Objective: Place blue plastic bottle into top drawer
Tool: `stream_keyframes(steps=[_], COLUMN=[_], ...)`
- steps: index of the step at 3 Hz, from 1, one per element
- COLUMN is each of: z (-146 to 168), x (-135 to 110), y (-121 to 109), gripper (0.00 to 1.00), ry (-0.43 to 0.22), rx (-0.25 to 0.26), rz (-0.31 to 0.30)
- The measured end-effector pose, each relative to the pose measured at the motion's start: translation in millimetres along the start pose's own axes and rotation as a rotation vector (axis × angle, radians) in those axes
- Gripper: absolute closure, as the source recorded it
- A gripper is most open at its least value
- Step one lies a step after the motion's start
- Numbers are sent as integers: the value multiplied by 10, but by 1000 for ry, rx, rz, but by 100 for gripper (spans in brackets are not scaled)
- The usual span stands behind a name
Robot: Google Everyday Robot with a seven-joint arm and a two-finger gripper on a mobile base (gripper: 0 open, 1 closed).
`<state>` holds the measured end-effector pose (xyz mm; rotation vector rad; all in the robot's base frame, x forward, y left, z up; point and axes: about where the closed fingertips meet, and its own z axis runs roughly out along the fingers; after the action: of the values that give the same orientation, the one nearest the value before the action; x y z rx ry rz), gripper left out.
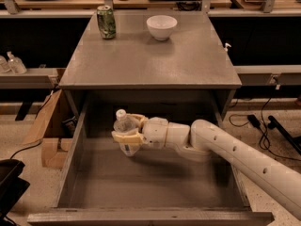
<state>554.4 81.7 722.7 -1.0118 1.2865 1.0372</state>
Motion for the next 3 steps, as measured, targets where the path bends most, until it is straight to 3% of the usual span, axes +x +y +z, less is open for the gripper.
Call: stream_keyframes(steps=[2, 3], z=[35, 50], x=[-12, -17], y=[23, 33], gripper=[12, 0], ry=[-2, -2], rx=[-7, -11], rz=[-1, -1])
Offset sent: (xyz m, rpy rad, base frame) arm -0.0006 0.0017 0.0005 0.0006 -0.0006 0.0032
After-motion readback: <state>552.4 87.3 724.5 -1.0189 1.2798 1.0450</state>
